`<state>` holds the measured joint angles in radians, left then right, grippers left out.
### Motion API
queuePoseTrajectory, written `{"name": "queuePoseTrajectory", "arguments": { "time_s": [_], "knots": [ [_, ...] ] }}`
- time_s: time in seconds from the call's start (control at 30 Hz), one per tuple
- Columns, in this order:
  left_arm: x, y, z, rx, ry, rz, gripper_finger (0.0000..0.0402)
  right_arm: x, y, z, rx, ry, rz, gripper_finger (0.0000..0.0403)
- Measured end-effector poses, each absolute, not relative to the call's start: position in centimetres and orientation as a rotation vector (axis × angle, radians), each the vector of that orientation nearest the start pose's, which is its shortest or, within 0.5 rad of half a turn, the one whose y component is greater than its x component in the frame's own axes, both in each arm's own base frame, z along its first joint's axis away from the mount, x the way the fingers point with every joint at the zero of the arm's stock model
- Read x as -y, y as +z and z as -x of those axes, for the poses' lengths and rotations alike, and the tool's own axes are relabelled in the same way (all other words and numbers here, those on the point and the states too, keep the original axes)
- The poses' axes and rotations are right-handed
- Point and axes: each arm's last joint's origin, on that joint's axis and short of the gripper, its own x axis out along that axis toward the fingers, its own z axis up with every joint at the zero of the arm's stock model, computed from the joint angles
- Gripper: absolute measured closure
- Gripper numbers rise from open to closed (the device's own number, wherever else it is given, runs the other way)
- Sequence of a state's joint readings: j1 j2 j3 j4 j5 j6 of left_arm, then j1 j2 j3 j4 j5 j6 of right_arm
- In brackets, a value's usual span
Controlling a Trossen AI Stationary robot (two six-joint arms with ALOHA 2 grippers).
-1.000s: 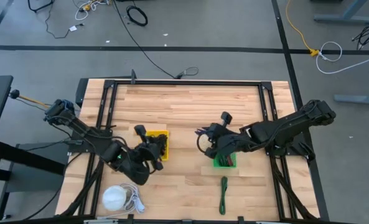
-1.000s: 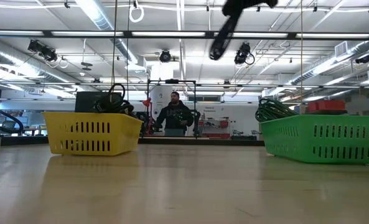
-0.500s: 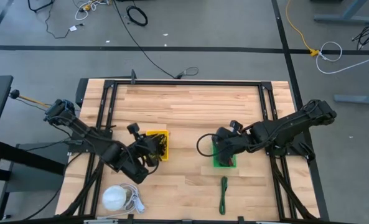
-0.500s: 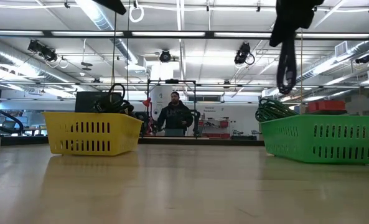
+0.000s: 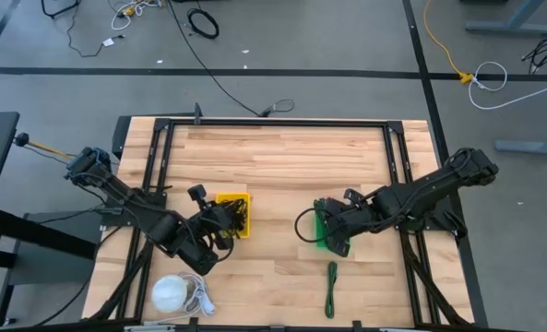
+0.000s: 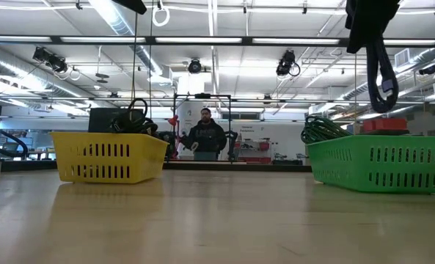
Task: Pick & Place USB Port
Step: Put the black blue charger cable into the green bin
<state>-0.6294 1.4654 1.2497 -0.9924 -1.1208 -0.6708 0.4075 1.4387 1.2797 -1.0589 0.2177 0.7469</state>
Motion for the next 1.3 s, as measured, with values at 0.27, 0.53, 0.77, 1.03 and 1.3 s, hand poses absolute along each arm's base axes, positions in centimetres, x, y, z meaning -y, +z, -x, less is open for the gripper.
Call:
{"name": "queuePoseTrajectory", "arguments": {
  "time_s": [0.27, 0.53, 0.77, 1.03, 1.3],
  "knots": [
    [14.3, 29.7, -23.4, -0.573, 0.625, -0.312, 0.0365, -10.2, 25.6, -24.5, -1.214, -0.275, -0.283, 0.0384],
    [14.3, 29.7, -23.4, -0.573, 0.625, -0.312, 0.0365, -10.0, 22.8, -24.0, -1.254, -0.270, -0.309, 0.0384],
    [14.3, 29.7, -23.4, -0.573, 0.626, -0.312, 0.0365, -10.1, 22.7, -24.3, -1.227, -0.246, -0.315, 0.0377],
    [14.3, 29.7, -23.4, -0.573, 0.626, -0.311, 0.0365, -10.0, 22.8, -24.3, -1.211, -0.259, -0.283, 0.0369],
    [14.3, 29.7, -23.4, -0.573, 0.626, -0.312, 0.0365, -9.9, 22.8, -24.4, -1.196, -0.277, -0.271, 0.0364]
  ]
}}
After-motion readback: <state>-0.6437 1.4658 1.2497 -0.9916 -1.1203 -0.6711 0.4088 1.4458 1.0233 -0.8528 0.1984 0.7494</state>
